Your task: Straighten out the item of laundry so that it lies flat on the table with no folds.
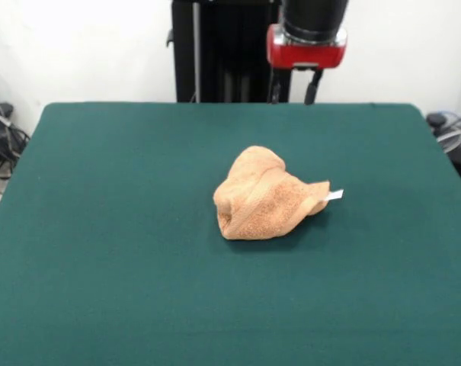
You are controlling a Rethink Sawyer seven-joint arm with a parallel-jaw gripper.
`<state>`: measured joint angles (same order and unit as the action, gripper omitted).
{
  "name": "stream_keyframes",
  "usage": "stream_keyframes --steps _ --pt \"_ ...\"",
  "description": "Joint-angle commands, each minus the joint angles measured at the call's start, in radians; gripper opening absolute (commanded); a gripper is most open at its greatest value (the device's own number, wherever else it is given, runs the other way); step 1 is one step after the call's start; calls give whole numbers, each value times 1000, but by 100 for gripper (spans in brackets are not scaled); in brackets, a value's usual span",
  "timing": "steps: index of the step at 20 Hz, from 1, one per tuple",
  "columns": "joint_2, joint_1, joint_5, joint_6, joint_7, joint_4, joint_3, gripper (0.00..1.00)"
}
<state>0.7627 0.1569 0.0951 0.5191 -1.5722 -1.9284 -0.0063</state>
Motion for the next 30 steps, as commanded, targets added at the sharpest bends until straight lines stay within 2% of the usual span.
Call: stream_keyframes --steps 1,7,12,16,24,30 --pt "-91 40 48 -24 -7 131 104 100" --pt "-106 46 49 -23 -17 169 108 100" --pt "-161 51 55 -15 -3 225 115 100" --pt "-186 53 64 -39 -3 231 115 100" --pt "-152 33 78 -19 -18 207 96 100" --pt "-201 42 102 -25 2 253 112 100"
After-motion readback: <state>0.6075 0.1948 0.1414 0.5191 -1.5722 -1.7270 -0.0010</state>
